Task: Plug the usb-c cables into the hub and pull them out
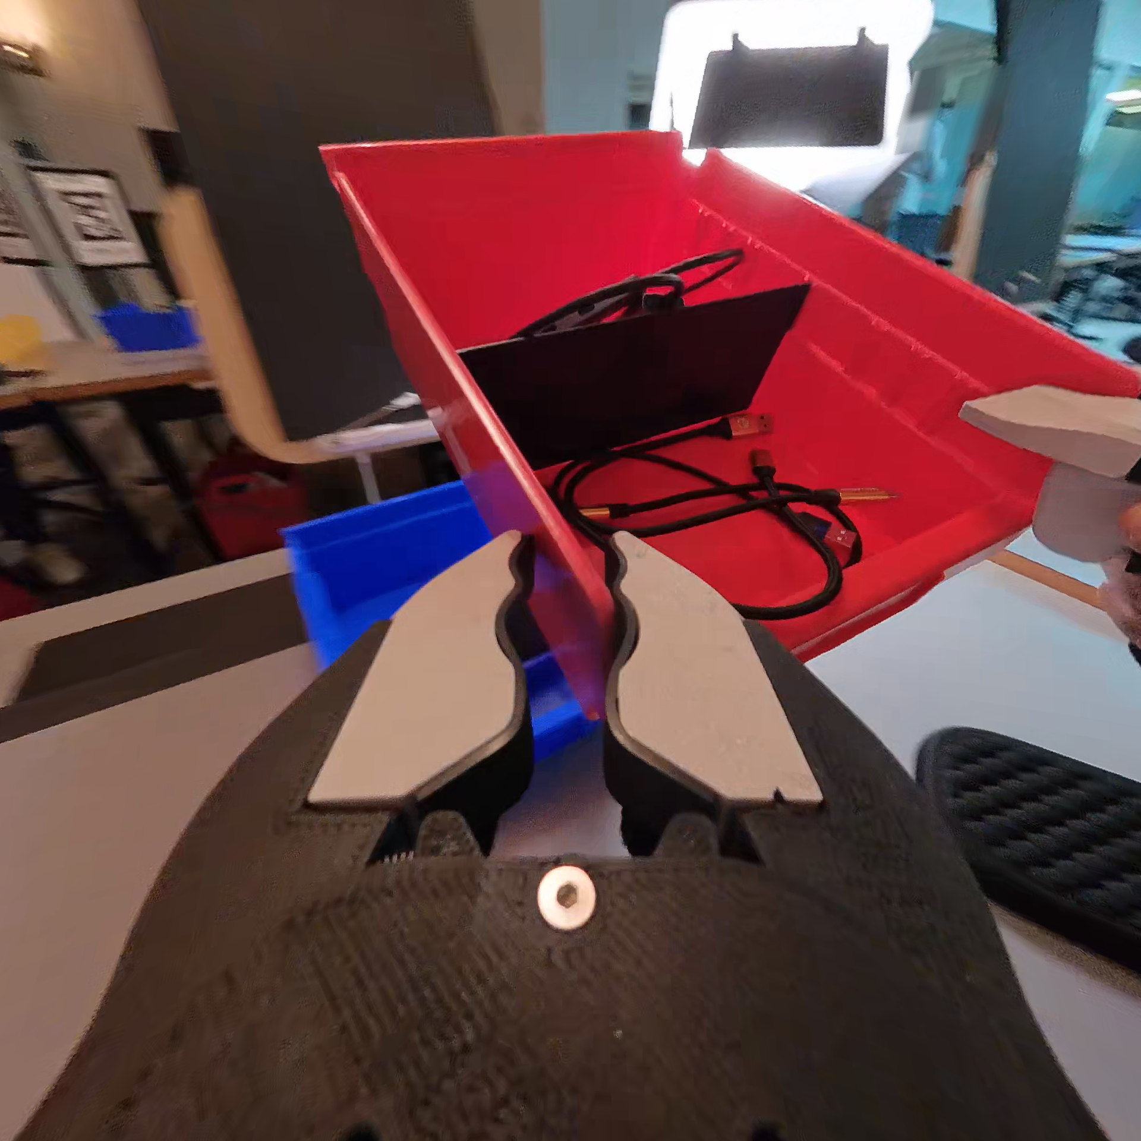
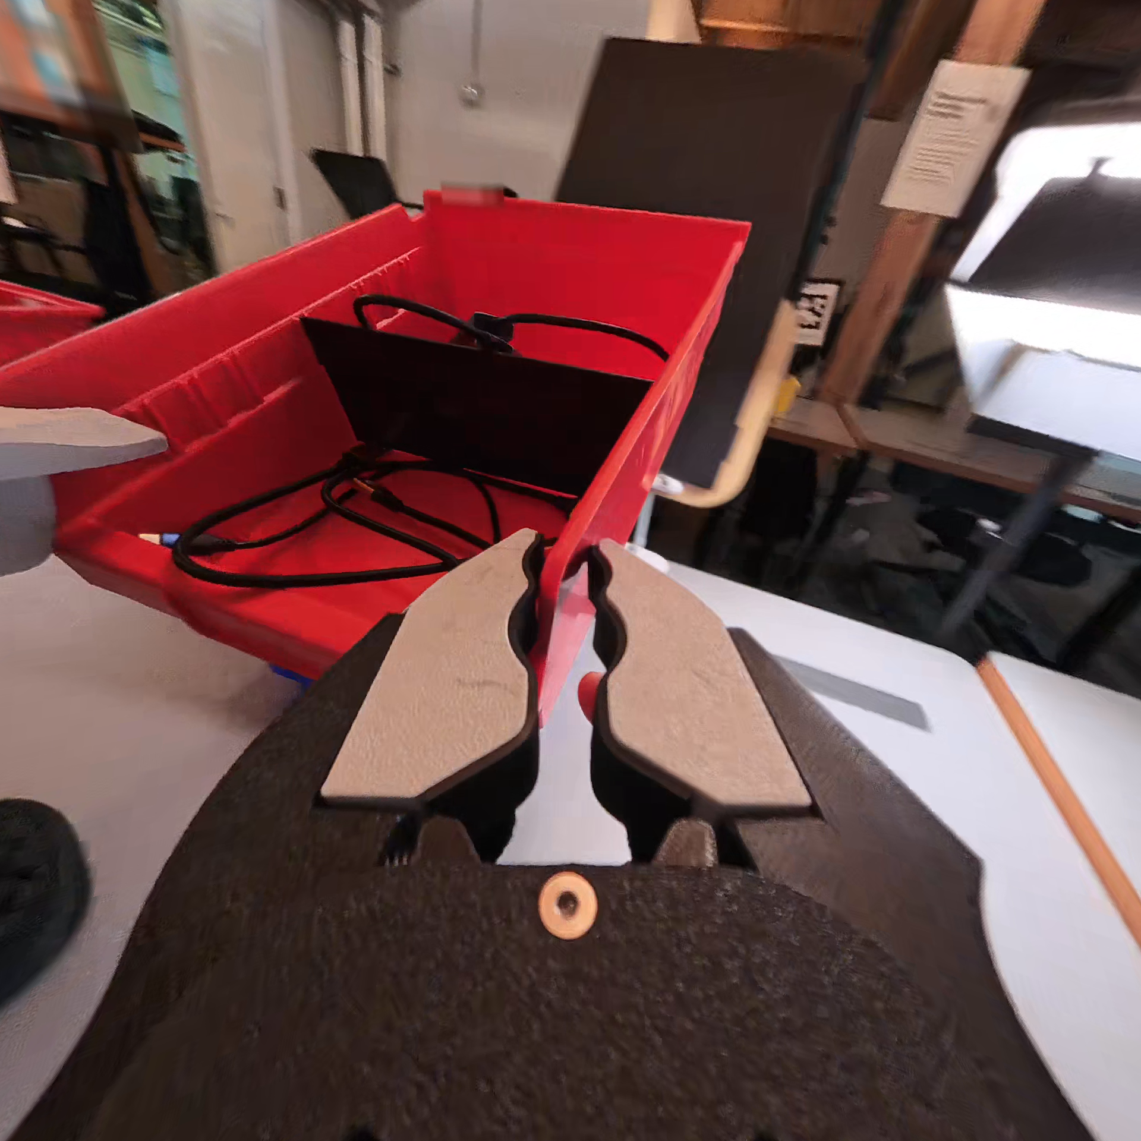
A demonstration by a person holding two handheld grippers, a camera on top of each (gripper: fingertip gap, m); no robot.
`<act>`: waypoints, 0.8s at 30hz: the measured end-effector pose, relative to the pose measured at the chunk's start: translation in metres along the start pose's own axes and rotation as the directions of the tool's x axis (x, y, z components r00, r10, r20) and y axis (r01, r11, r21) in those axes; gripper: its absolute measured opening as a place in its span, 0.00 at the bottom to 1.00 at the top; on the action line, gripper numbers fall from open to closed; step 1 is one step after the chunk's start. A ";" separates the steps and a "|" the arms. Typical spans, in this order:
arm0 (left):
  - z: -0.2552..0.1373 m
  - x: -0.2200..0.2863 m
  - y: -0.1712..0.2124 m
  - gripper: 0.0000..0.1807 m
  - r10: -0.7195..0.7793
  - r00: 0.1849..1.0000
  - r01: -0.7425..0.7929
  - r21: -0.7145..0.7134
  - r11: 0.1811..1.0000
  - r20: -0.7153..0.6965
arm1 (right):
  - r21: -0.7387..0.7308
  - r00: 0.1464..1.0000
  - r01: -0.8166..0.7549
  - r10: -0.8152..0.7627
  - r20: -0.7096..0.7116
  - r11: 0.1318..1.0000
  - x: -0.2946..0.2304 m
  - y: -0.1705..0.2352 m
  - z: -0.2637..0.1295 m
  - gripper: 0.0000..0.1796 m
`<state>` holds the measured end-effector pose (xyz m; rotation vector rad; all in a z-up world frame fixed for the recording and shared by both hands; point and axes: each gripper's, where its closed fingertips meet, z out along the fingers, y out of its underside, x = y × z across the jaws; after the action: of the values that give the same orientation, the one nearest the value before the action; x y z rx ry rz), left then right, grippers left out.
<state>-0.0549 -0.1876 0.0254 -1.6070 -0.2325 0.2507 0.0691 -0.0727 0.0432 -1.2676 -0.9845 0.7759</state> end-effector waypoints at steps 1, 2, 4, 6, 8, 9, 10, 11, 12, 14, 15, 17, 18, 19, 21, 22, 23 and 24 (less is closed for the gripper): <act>-0.016 -0.023 -0.005 0.12 -0.005 0.999 0.004 0.016 1.000 0.052 | 0.011 0.999 -0.003 0.003 0.048 1.000 -0.023 -0.007 0.014 0.07; -0.032 -0.046 -0.009 0.12 -0.011 0.994 0.008 0.028 1.000 0.105 | 0.014 0.995 -0.004 0.003 0.096 1.000 -0.047 -0.011 0.028 0.07; -0.064 -0.090 -0.008 0.11 -0.012 0.977 0.006 0.026 1.000 0.211 | 0.016 0.984 0.003 -0.006 0.180 1.000 -0.095 -0.014 0.054 0.07; -0.093 -0.130 0.001 0.10 -0.015 0.950 0.012 0.011 1.000 0.311 | 0.015 0.966 -0.001 -0.003 0.257 1.000 -0.141 -0.012 0.077 0.08; -0.118 -0.165 0.015 0.09 -0.031 0.923 0.035 -0.004 0.999 0.384 | 0.005 0.947 -0.017 0.015 0.321 1.000 -0.182 -0.004 0.096 0.08; -0.127 -0.180 0.024 0.08 -0.039 0.909 0.049 -0.014 0.999 0.415 | -0.004 0.936 -0.025 0.025 0.351 1.000 -0.200 0.003 0.104 0.08; -0.135 -0.195 0.034 0.08 -0.044 0.896 0.064 -0.029 0.998 0.441 | -0.016 0.929 -0.029 0.033 0.369 0.999 -0.216 0.011 0.112 0.08; -0.140 -0.207 0.047 0.08 -0.048 0.885 0.079 -0.049 0.996 0.462 | -0.036 0.922 -0.034 0.045 0.385 0.999 -0.230 0.022 0.119 0.08; -0.144 -0.218 0.060 0.07 -0.050 0.876 0.095 -0.071 0.993 0.480 | -0.057 0.913 -0.043 0.062 0.403 0.997 -0.242 0.034 0.125 0.08; -0.148 -0.236 0.087 0.07 -0.062 0.865 0.134 -0.110 0.985 0.498 | -0.106 0.899 -0.054 0.095 0.427 0.993 -0.262 0.062 0.135 0.09; -0.147 -0.244 0.100 0.06 -0.071 0.862 0.154 -0.126 0.980 0.502 | -0.130 0.896 -0.050 0.102 0.432 0.990 -0.270 0.077 0.139 0.09; -0.141 -0.256 0.129 0.06 -0.079 0.858 0.189 -0.168 0.968 0.508 | -0.175 0.895 -0.042 0.115 0.430 0.984 -0.278 0.106 0.144 0.10; -0.138 -0.259 0.142 0.05 -0.083 0.858 0.204 -0.189 0.961 0.506 | -0.200 0.894 -0.041 0.125 0.430 0.979 -0.280 0.119 0.146 0.10; -0.133 -0.260 0.155 0.05 -0.094 0.862 0.222 -0.204 0.953 0.498 | -0.226 0.892 -0.039 0.136 0.431 0.973 -0.280 0.132 0.147 0.10; -0.123 -0.258 0.180 0.06 -0.129 0.874 0.268 -0.244 0.932 0.468 | -0.285 0.885 -0.014 0.145 0.443 0.958 -0.276 0.155 0.148 0.10; -0.118 -0.257 0.193 0.07 -0.131 0.883 0.281 -0.285 0.917 0.450 | -0.286 0.876 0.020 0.121 0.466 0.958 -0.274 0.163 0.148 0.11; -0.115 -0.255 0.199 0.08 -0.113 0.898 0.261 -0.308 0.915 0.425 | -0.270 0.860 0.042 0.103 0.500 0.962 -0.272 0.164 0.145 0.12; -0.113 -0.251 0.198 0.08 -0.100 0.920 0.230 -0.315 0.921 0.380 | -0.284 0.841 0.069 0.097 0.532 0.956 -0.269 0.164 0.138 0.12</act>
<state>-0.2605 -0.3807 -0.1625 -1.8784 -0.7310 0.3854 -0.1567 -0.2327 -0.1605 -1.3341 -1.6009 1.0624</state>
